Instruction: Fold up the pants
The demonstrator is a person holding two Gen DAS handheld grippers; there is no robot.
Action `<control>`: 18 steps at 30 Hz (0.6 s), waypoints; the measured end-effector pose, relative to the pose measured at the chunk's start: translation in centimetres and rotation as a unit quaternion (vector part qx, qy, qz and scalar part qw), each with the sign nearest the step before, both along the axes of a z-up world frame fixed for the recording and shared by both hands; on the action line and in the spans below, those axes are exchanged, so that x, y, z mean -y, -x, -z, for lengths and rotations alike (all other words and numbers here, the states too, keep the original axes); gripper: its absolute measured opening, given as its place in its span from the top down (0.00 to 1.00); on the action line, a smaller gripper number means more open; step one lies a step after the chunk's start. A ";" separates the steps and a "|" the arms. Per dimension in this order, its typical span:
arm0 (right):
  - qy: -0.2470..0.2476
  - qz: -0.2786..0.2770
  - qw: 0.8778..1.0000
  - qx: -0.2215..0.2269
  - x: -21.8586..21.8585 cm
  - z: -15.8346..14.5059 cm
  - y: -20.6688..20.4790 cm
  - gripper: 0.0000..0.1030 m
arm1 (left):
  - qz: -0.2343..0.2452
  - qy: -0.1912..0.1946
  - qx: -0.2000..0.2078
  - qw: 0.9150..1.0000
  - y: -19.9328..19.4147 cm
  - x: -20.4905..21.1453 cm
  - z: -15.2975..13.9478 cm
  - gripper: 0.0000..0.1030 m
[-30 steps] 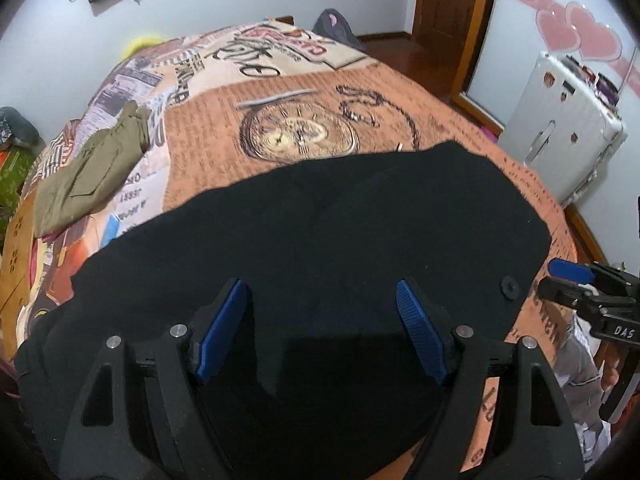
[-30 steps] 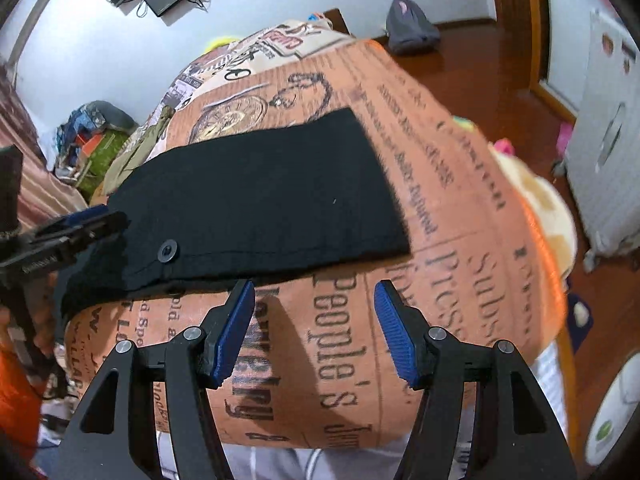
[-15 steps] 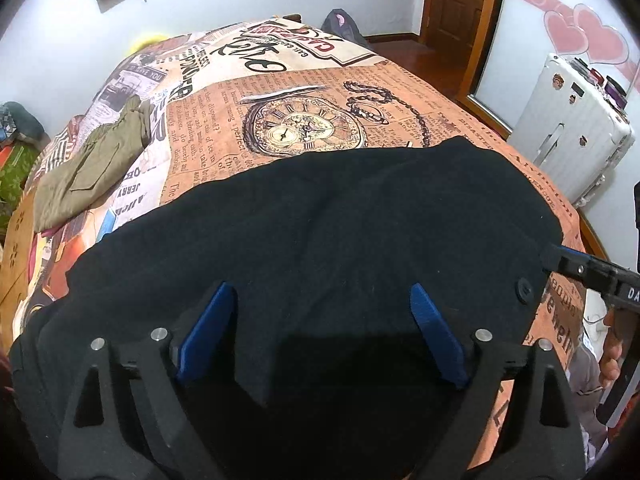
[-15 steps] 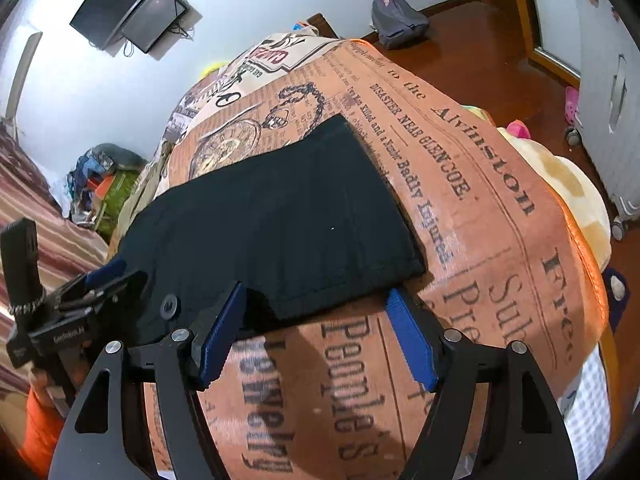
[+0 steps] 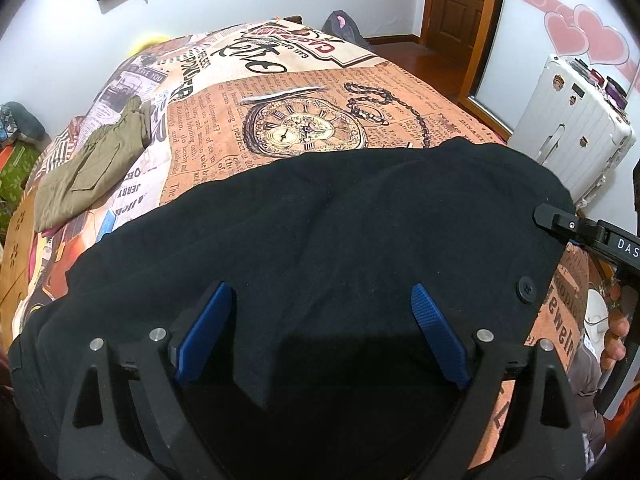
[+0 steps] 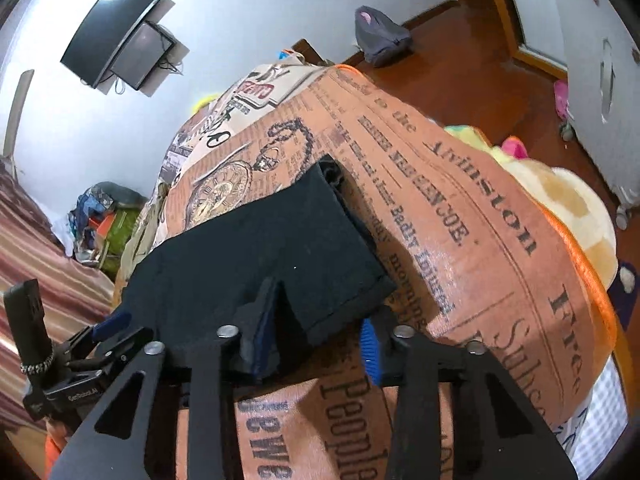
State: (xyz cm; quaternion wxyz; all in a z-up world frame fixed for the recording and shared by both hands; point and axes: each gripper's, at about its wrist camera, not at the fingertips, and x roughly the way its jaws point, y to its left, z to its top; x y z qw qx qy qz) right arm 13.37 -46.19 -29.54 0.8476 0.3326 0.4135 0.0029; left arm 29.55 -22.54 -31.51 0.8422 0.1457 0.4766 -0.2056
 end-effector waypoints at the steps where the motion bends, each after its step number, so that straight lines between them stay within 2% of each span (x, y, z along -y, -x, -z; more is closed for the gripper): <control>1: 0.006 -0.003 1.000 0.005 -0.1 -0.3 -0.1 0.78 | 0.000 0.000 0.000 1.000 0.0 0.0 0.0 0.10; 3: 0.015 -0.008 1.000 0.014 -0.4 -1.0 -0.3 0.84 | -0.001 0.000 -0.001 1.000 0.0 0.0 0.0 0.10; 6: 0.030 -0.012 0.999 0.029 -0.6 -2.1 -0.9 0.88 | 0.000 0.001 -0.002 1.000 0.1 -0.1 -0.2 0.10; 11: 0.059 -0.027 0.996 0.057 -1.7 -4.5 -2.0 0.90 | 0.003 0.012 -0.007 1.000 0.5 -0.6 -0.8 0.10; 18: 0.092 -0.053 0.989 0.099 -4.1 -8.0 -3.2 0.91 | -0.012 0.040 0.014 0.999 1.1 -3.1 -3.3 0.10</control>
